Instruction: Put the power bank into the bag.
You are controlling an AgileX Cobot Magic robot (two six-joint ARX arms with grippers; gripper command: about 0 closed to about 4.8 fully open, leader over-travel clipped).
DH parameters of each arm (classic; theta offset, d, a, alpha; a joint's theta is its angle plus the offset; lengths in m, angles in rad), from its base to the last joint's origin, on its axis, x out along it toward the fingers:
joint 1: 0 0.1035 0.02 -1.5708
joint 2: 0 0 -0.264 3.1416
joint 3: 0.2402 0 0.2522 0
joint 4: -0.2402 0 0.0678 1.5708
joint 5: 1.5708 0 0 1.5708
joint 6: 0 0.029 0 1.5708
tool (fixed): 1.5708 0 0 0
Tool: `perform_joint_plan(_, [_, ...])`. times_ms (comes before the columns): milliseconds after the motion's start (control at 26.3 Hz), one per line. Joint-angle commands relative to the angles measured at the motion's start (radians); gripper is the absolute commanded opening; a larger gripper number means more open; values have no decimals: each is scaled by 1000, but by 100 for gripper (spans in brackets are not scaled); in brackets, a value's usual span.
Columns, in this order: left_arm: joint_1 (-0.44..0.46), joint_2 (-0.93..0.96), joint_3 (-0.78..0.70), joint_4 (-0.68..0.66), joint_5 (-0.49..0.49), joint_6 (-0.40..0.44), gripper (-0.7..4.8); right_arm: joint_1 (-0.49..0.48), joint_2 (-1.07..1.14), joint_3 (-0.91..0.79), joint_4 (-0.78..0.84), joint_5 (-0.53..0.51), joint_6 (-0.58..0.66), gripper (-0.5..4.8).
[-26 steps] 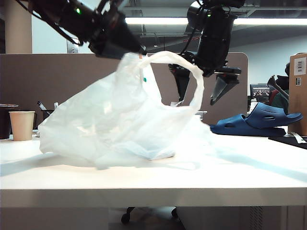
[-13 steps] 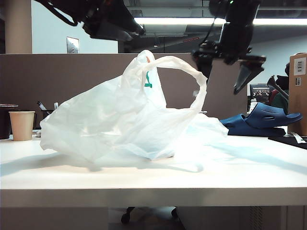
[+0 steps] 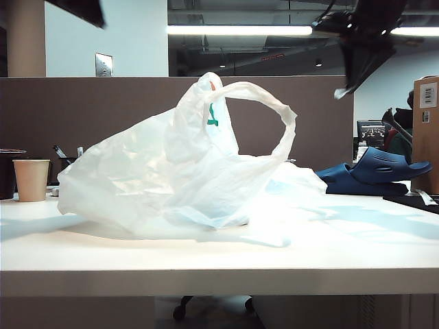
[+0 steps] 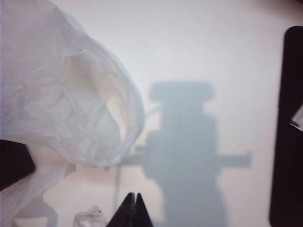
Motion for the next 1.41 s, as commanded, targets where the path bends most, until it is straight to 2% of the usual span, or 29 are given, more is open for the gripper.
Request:
perform_joint_plan(38, [39, -45, 3, -36, -2, 0, -6, -30, -35, 1, -13, -5, -2, -9])
perform_joint_plan(190, [93, -101, 3, -85, -2, -11, -6, -68, -71, 0, -30, -8, 1, -9])
perform_joint_plan(342, [195, -183, 3, -109, 2, -113, -6, -130, -132, -6, -47, -20, 5, -9])
perform_joint_plan(495, [234, -232, 2, -121, 10, -122, -6, -172, -188, -6, -63, -64, 6, -9])
perform_joint_plan(609, [265, -262, 2, -138, 37, -172, -6, -192, -230, -6, -60, -64, 6, -9])
perform_joint_plan(723, [280, -278, 2, -146, 63, -221, -6, -204, -270, -7, -64, -65, 11, -9])
perform_joint_plan(1027, [292, -318, 2, -196, 114, -254, -6, -210, -386, -22, -62, -64, 23, -9])
perform_joint_plan(1256, [292, -333, 2, -240, 114, -254, -6, -210, -400, -116, -47, -65, 28, -9])
perform_joint_plan(1408, [292, -351, 0, -262, 114, -254, -6, -210, -425, -246, 3, -68, 31, -9])
